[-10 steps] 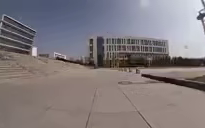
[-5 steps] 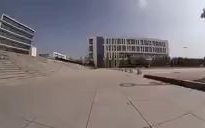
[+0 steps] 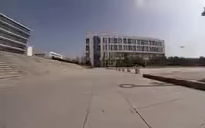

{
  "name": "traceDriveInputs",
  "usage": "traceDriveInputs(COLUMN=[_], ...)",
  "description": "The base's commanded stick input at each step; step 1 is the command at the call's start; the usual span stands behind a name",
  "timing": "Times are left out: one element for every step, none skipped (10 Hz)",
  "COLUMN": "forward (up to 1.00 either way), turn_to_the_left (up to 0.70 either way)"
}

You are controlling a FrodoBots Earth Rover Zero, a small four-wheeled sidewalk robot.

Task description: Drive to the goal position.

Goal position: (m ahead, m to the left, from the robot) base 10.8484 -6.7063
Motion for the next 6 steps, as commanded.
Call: traceDriveInputs(forward=[0.70, 0.70, 0.70, 0.70, 0.70, 0.70], turn_to_the_left=[0.00, 0.00, 0.00, 0.00, 0.00, 0.00])
